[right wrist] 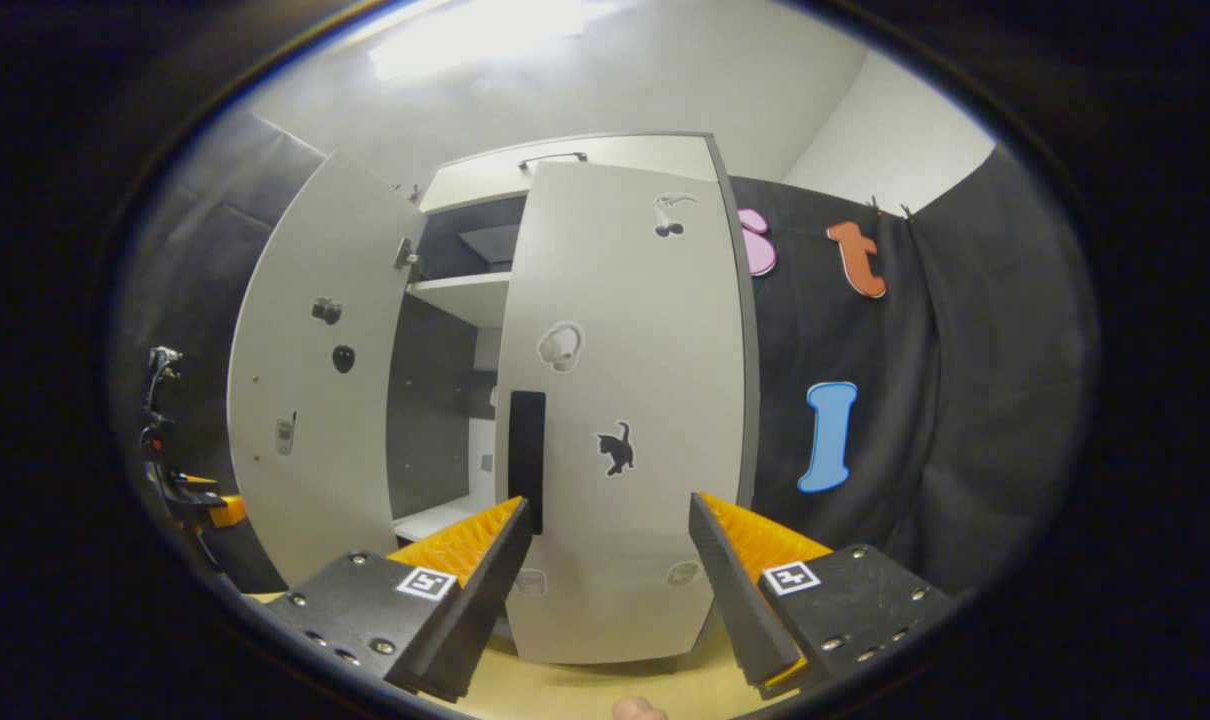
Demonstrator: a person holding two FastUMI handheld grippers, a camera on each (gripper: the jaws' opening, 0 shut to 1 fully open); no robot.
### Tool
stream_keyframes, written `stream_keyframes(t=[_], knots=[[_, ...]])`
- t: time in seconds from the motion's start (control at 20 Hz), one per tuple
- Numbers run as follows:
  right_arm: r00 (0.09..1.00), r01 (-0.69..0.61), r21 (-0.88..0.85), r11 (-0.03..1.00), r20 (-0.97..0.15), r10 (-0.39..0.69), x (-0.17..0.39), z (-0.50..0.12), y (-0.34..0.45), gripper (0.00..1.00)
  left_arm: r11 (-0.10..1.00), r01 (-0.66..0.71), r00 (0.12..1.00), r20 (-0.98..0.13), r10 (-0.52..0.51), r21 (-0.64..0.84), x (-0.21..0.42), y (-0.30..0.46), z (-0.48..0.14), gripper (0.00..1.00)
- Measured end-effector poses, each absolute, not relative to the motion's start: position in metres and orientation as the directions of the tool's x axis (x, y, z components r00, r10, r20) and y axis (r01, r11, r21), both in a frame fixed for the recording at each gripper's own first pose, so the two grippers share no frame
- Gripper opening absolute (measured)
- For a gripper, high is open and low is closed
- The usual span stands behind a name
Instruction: Grasp the bottle in the cabinet with the left hand and place it on the coaster, then close the right door with the right hand and the left door with the left hand.
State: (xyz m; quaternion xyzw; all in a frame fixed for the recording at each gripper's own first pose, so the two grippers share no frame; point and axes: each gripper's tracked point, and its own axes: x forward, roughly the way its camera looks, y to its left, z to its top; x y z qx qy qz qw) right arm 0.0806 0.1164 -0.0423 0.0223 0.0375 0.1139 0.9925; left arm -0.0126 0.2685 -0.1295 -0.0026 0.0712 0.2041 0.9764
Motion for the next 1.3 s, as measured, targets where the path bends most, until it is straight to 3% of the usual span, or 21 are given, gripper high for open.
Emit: stream_keyframes(t=[0.3,0.45,0.6,1.1,1.3], knots=[[0.979,-0.189,0.027,0.982,-0.076,0.191,0.073,-0.044,0.097,0.93,0.930,-0.366,0.918,-0.155,0.366,0.029,-0.005,0.259,-0.134,0.86],[0.982,-0.170,0.018,0.985,-0.084,0.171,0.070,-0.045,0.084,0.93,0.946,-0.319,0.935,-0.183,0.305,-0.051,-0.003,0.244,-0.139,0.86],[0.985,-0.149,0.022,0.989,-0.081,0.151,0.068,-0.042,0.070,0.93,0.963,-0.269,0.947,-0.187,0.260,-0.024,-0.001,0.225,-0.137,0.86],[0.987,-0.130,0.030,0.991,-0.095,0.132,0.054,-0.044,0.044,0.95,0.995,0.049,0.973,-0.221,-0.068,-0.088,0.021,0.076,-0.147,0.85],[0.989,-0.110,0.033,0.993,-0.097,0.113,0.047,-0.043,0.032,0.93,0.989,0.117,0.969,-0.208,-0.133,-0.088,0.025,0.031,-0.142,0.84]])
